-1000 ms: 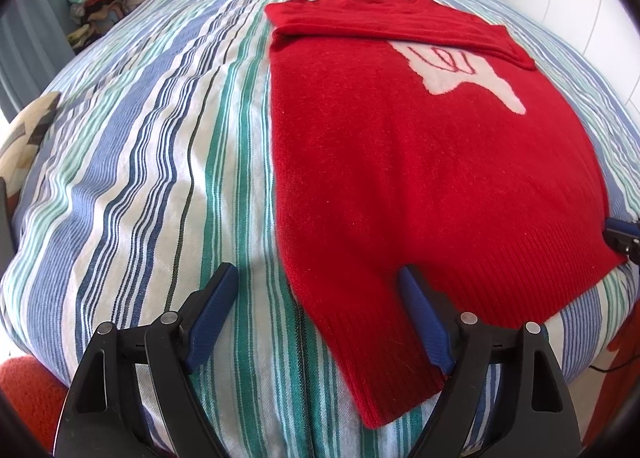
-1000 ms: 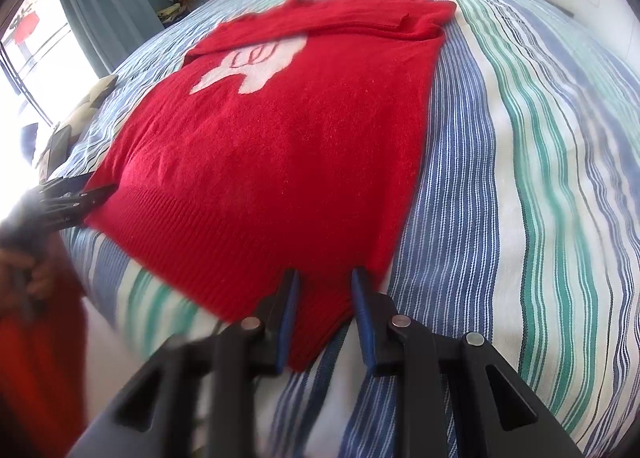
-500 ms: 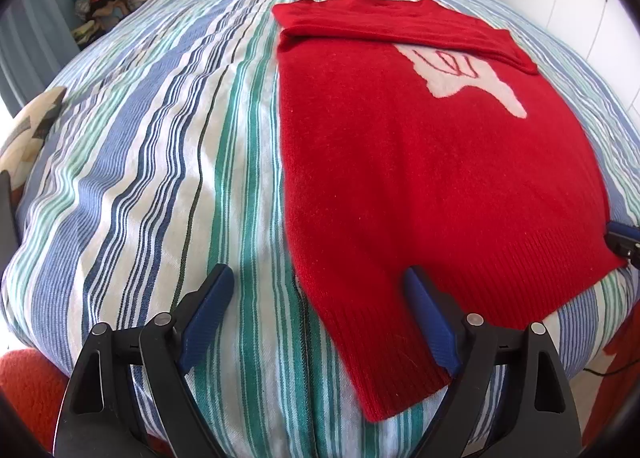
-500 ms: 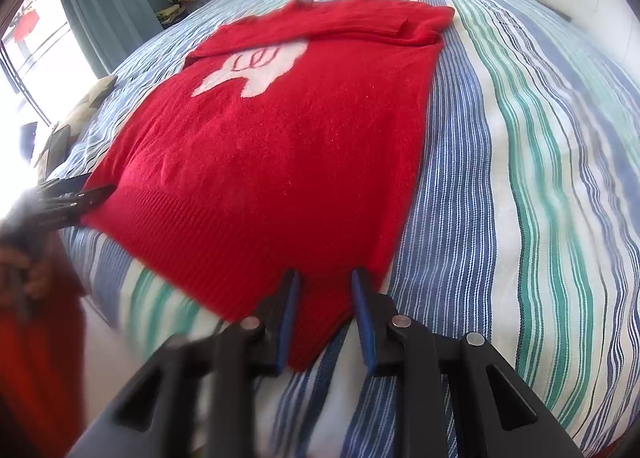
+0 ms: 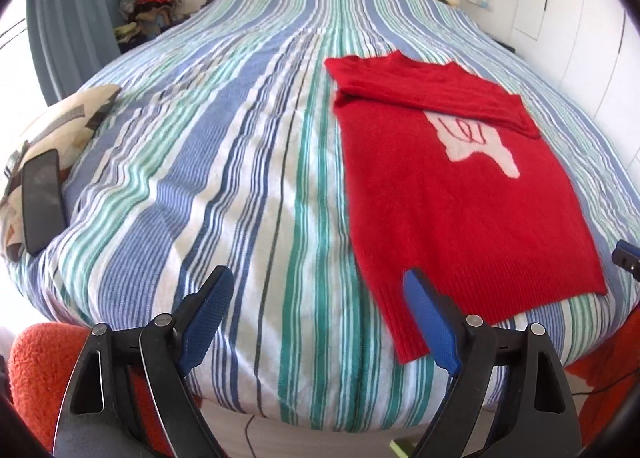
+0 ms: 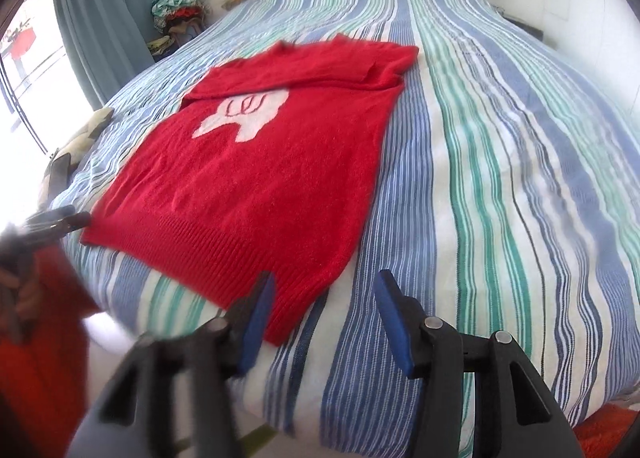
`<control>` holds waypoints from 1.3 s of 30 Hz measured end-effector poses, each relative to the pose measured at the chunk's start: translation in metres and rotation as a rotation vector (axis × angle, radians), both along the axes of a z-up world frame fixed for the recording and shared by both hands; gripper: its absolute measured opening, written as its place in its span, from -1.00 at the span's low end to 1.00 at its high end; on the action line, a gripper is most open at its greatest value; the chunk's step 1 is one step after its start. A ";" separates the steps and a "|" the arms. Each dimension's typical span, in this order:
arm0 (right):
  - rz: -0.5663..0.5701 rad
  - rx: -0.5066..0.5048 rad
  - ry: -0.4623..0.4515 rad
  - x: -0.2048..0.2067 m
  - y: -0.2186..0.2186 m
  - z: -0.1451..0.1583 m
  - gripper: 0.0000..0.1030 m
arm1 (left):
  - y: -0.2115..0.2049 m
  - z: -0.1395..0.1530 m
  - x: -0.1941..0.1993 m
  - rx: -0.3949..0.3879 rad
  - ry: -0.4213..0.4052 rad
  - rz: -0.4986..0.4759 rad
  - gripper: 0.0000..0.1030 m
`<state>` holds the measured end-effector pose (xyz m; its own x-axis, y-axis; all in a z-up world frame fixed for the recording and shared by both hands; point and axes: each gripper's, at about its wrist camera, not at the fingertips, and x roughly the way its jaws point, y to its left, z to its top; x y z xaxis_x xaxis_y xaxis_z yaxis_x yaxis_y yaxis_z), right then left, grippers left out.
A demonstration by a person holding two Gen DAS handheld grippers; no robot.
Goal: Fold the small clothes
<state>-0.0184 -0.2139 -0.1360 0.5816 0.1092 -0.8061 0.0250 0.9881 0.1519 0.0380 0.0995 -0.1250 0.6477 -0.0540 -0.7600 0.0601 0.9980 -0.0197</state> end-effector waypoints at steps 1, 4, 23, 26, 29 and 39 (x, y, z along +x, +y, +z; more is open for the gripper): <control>-0.013 -0.006 -0.022 -0.001 -0.002 0.004 0.00 | 0.001 0.003 0.002 0.003 -0.025 0.008 0.71; -0.060 -0.051 -0.063 -0.003 -0.008 0.013 0.00 | -0.004 0.003 0.009 0.017 -0.050 0.008 0.71; 0.082 -0.091 0.109 0.014 0.023 -0.031 0.05 | -0.078 -0.049 0.014 0.118 0.103 -0.239 0.85; 0.072 -0.075 0.110 0.015 0.017 -0.033 0.16 | -0.074 -0.050 0.014 0.097 0.115 -0.232 0.87; 0.066 -0.061 0.113 0.014 0.016 -0.034 0.17 | -0.076 -0.051 0.013 0.109 0.114 -0.234 0.88; 0.038 -0.063 0.106 0.007 0.010 -0.025 0.18 | -0.068 -0.037 -0.003 0.158 0.193 -0.250 0.88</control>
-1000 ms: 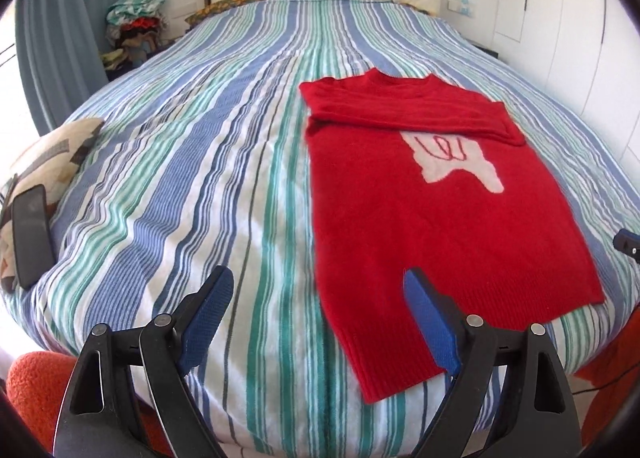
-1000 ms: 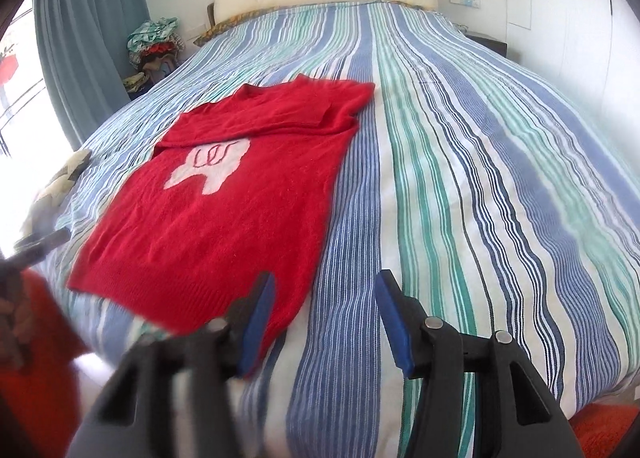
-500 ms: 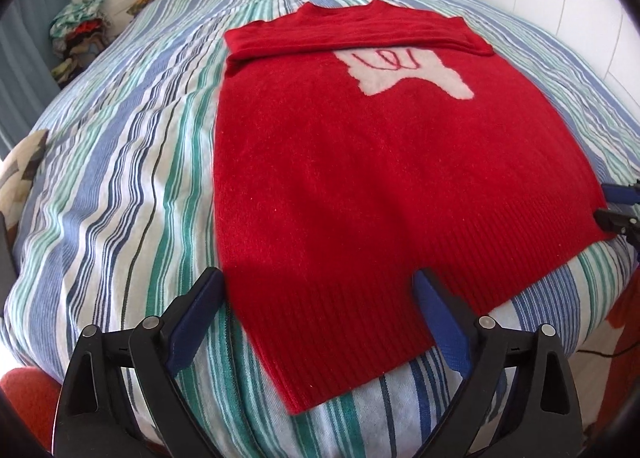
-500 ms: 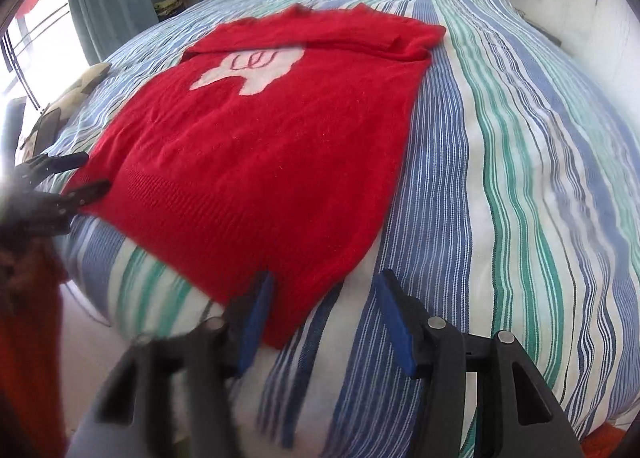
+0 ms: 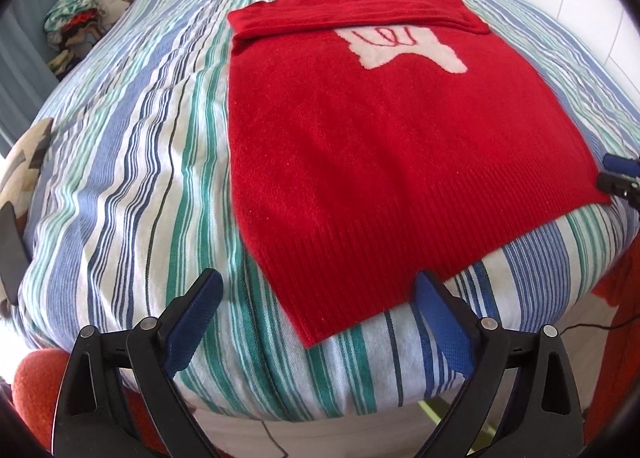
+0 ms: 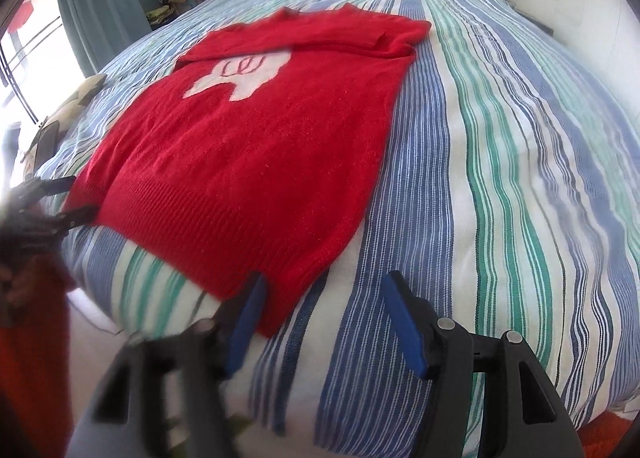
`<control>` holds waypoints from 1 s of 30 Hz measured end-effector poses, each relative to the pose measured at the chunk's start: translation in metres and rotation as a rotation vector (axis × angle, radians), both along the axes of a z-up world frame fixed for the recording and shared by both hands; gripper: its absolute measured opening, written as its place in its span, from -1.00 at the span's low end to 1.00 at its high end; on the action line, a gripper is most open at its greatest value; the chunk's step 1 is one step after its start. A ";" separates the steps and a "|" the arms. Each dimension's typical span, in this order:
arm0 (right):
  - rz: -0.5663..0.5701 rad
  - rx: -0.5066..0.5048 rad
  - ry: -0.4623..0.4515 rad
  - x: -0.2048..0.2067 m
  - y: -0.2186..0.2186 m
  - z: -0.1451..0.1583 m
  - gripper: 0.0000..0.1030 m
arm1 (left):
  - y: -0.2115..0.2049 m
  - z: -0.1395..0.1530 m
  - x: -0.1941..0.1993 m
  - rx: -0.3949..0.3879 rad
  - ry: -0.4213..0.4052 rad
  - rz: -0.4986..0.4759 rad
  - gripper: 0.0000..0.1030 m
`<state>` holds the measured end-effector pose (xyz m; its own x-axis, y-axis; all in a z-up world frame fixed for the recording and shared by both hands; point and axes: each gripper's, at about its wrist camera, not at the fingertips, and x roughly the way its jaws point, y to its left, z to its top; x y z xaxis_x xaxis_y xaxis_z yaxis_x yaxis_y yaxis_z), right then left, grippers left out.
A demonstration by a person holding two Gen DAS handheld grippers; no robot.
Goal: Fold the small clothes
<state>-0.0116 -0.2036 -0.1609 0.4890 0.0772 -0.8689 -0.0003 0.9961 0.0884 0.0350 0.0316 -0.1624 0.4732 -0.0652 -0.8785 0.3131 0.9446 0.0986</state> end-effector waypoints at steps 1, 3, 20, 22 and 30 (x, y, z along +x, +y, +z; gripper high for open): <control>-0.014 -0.007 -0.015 -0.001 -0.002 0.004 0.18 | 0.004 0.006 -0.004 0.002 -0.018 0.004 0.88; -0.057 -0.032 -0.076 -0.006 -0.010 0.017 0.18 | 0.021 0.023 -0.008 -0.037 -0.079 0.049 0.88; -0.177 0.549 -0.016 -0.014 -0.056 0.025 0.18 | 0.042 -0.004 0.023 -0.287 0.119 0.132 0.47; -0.156 0.564 0.037 -0.009 -0.043 0.011 0.18 | 0.036 -0.002 0.022 -0.284 0.117 0.115 0.30; -0.092 0.553 0.139 0.014 -0.015 -0.017 -0.90 | 0.043 0.010 0.014 -0.333 0.157 0.118 -0.92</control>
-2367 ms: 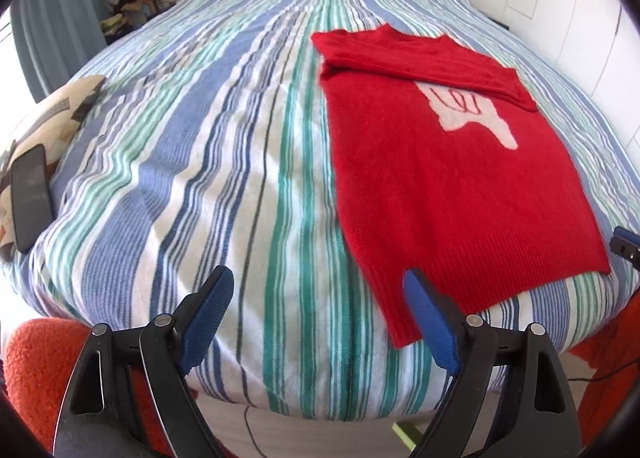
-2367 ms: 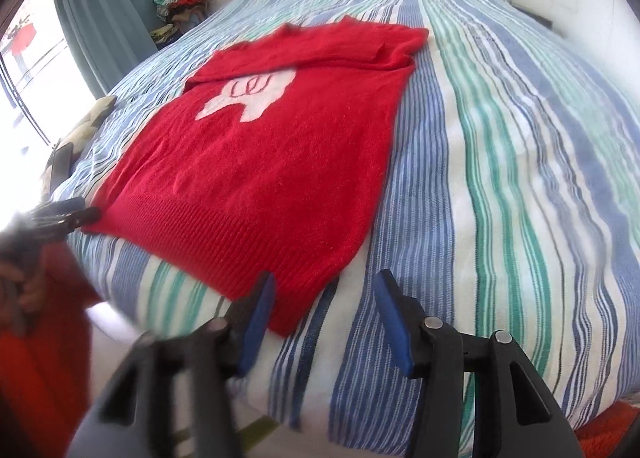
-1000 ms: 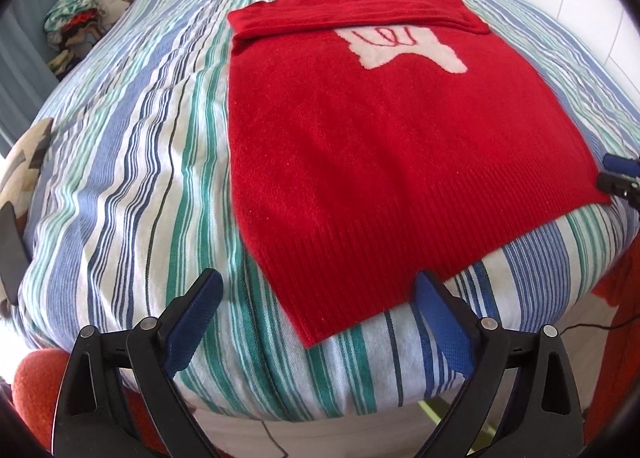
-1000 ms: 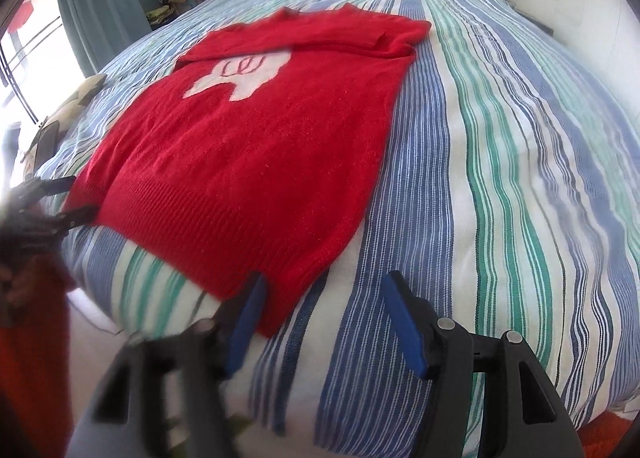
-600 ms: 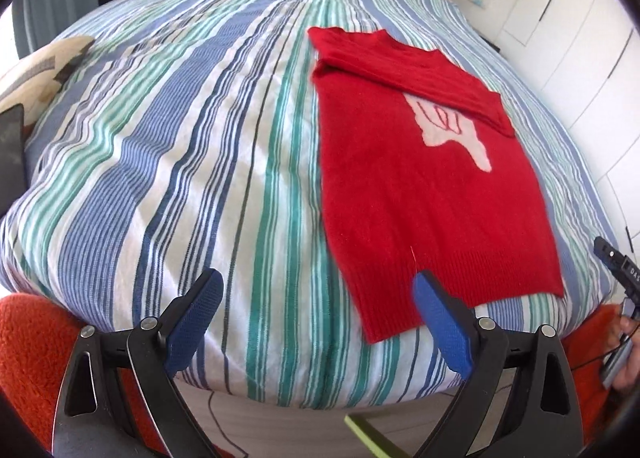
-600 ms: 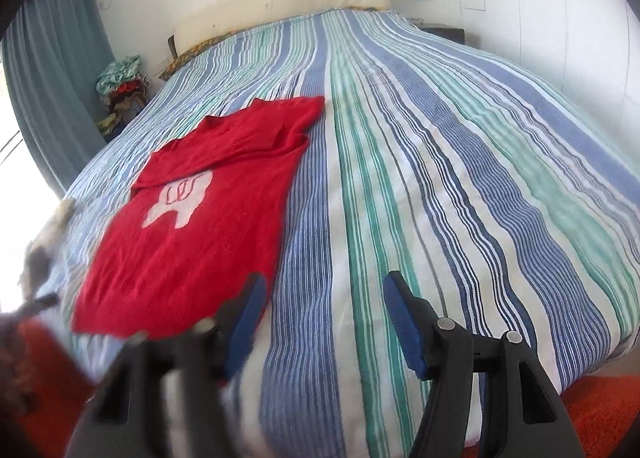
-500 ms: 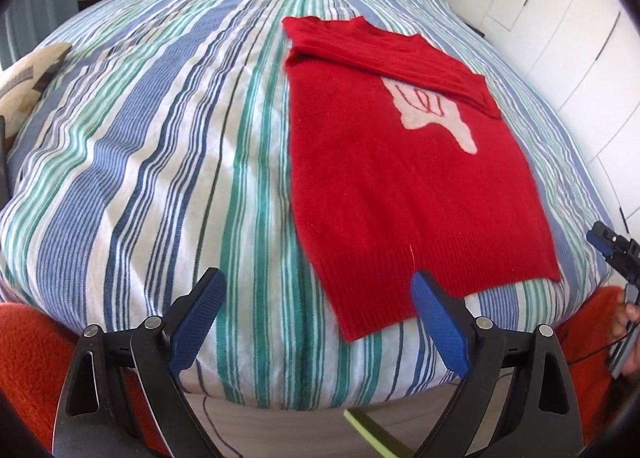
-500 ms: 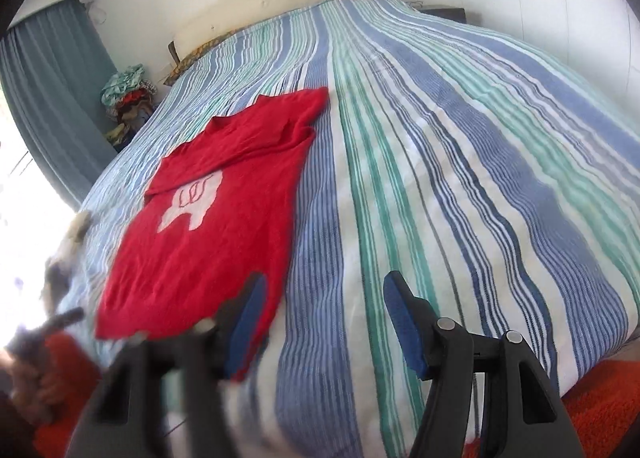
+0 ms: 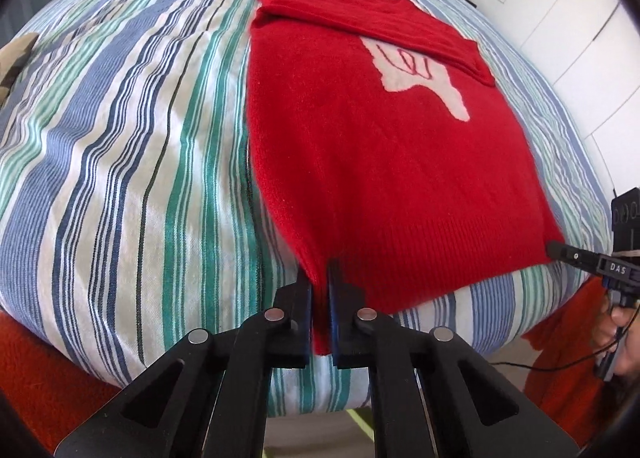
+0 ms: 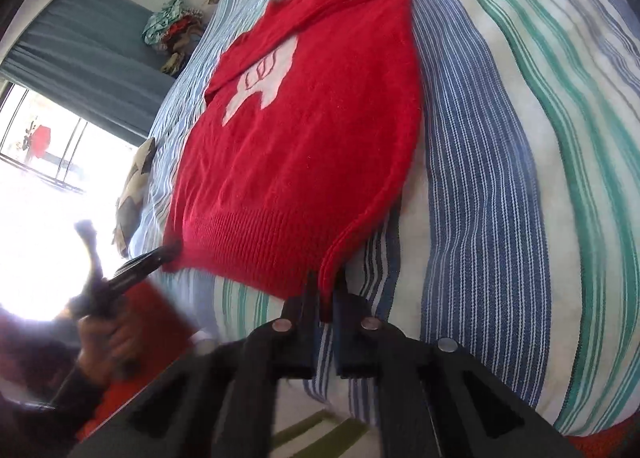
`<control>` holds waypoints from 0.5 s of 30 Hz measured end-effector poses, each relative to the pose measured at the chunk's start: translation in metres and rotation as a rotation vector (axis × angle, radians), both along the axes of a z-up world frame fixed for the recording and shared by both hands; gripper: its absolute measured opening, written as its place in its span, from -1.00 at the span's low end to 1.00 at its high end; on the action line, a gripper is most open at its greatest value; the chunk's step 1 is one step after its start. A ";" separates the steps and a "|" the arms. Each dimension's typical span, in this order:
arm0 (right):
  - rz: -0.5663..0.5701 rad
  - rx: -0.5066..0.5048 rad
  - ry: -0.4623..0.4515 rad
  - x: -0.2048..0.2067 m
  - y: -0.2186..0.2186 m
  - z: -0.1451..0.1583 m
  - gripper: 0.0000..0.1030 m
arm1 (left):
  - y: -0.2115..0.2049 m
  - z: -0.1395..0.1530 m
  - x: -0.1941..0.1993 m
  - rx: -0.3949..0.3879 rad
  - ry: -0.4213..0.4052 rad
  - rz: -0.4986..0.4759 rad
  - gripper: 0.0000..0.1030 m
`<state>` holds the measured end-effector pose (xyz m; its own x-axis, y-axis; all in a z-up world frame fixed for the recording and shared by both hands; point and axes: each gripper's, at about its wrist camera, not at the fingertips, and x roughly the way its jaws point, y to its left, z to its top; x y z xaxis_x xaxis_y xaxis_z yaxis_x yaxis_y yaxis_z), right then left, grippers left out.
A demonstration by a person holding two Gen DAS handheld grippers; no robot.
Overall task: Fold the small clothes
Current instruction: 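Grasp the sweater hem with the left gripper while the right gripper grasps it too, fold toward the collar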
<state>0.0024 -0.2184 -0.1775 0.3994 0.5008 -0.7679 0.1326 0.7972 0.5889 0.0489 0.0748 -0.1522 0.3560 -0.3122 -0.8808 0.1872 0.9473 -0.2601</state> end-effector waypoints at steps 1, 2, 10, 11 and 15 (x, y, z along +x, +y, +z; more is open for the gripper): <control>-0.015 0.000 -0.013 -0.001 -0.001 0.004 -0.90 | 0.004 0.006 0.000 -0.039 0.005 0.011 -0.92; -0.030 -0.001 -0.037 -0.002 -0.002 0.010 -0.90 | 0.009 0.013 0.001 -0.087 0.009 0.023 -0.92; -0.124 -0.067 -0.248 0.053 -0.029 0.066 -0.90 | 0.013 0.052 0.122 -0.358 -0.004 0.123 -0.92; -0.140 -0.086 -0.265 0.073 -0.036 0.068 -0.90 | 0.008 0.055 0.146 -0.332 -0.022 0.134 -0.92; -0.196 -0.116 -0.288 0.162 -0.070 0.065 -0.90 | -0.012 0.059 0.243 -0.307 -0.041 0.173 -0.92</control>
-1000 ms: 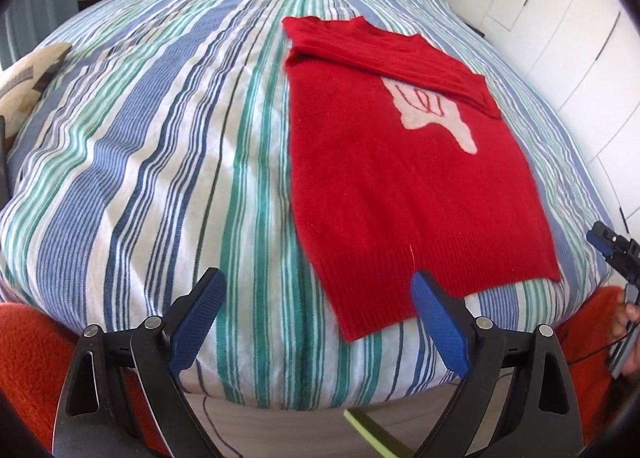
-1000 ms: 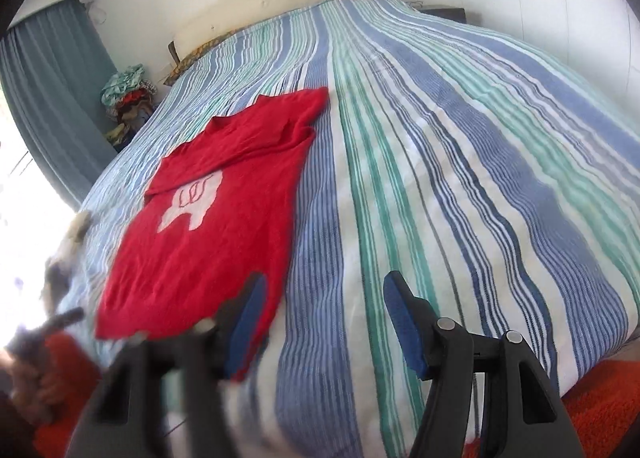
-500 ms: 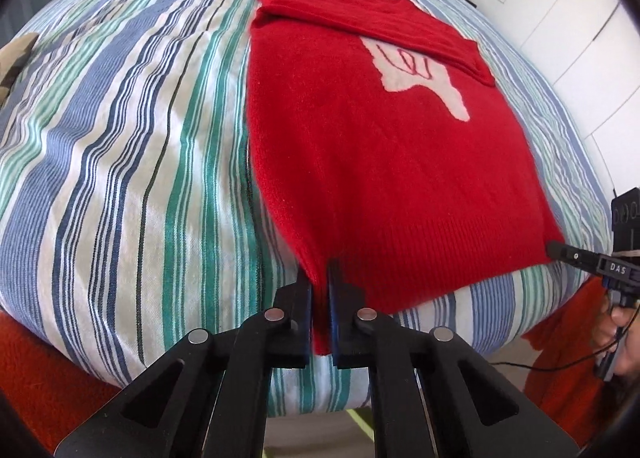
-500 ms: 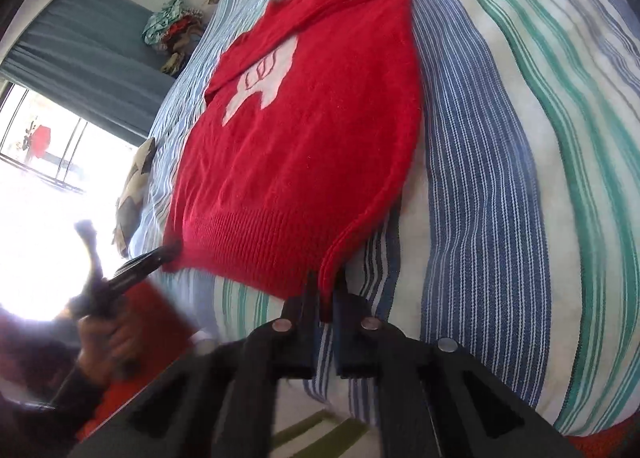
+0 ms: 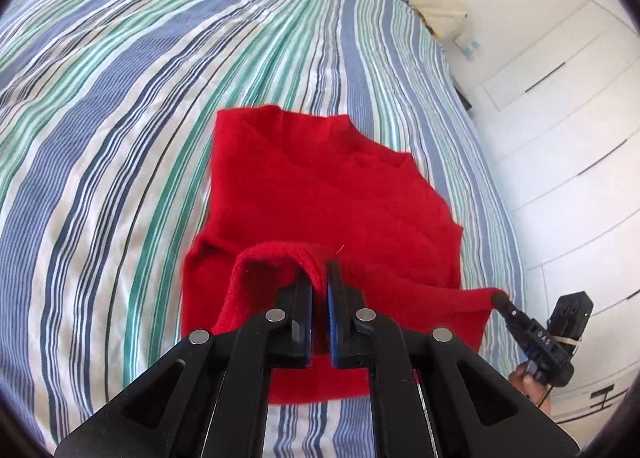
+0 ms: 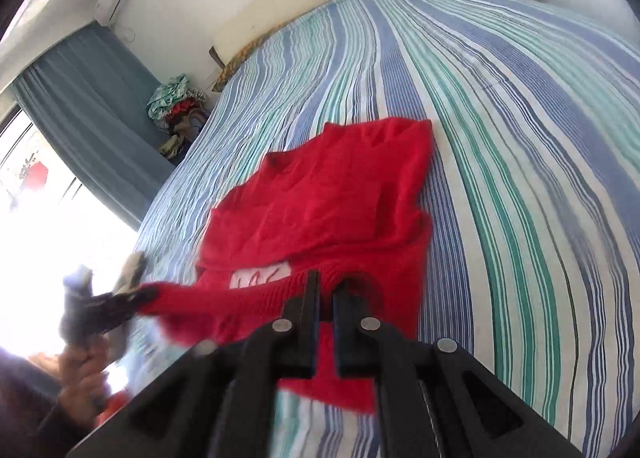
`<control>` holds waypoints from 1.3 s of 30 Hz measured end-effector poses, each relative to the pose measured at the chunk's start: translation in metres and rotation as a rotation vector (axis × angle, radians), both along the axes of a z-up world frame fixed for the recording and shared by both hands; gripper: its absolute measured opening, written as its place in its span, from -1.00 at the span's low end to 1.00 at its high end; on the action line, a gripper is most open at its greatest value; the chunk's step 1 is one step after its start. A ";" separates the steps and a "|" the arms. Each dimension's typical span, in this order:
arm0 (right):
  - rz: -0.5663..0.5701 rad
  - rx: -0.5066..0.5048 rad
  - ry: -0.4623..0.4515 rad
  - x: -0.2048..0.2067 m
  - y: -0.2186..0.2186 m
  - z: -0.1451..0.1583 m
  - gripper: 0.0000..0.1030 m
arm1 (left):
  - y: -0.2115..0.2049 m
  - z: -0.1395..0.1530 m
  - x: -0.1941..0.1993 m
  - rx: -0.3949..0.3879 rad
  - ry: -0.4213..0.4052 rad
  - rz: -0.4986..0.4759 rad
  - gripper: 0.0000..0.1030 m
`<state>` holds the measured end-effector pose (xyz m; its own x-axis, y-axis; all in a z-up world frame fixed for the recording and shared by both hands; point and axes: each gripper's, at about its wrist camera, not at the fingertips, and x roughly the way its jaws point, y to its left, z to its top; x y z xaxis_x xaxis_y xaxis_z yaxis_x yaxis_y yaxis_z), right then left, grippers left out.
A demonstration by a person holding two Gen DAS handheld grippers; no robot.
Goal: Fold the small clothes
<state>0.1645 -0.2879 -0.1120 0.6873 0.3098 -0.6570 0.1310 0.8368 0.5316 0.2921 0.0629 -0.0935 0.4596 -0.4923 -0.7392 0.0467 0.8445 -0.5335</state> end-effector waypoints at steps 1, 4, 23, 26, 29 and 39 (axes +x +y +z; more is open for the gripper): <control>-0.014 0.002 0.001 0.024 -0.007 -0.003 -0.90 | -0.006 0.001 0.022 0.012 -0.003 0.001 -0.92; -0.043 -0.007 0.004 0.093 -0.026 -0.005 -0.90 | -0.017 -0.005 0.078 0.035 0.012 0.021 -0.92; -0.043 -0.072 -0.062 0.192 -0.055 -0.007 0.19 | -0.001 -0.002 0.086 0.178 -0.164 0.101 0.52; 0.149 -0.154 -0.106 0.158 -0.018 0.010 0.19 | -0.025 -0.018 0.028 0.245 -0.205 -0.060 0.55; 0.325 -0.191 -0.075 0.117 0.019 -0.009 0.20 | -0.042 -0.072 0.002 0.418 -0.109 -0.150 0.48; 0.318 -0.373 -0.033 0.038 0.043 -0.018 0.13 | -0.063 -0.031 -0.064 0.488 -0.226 -0.146 0.79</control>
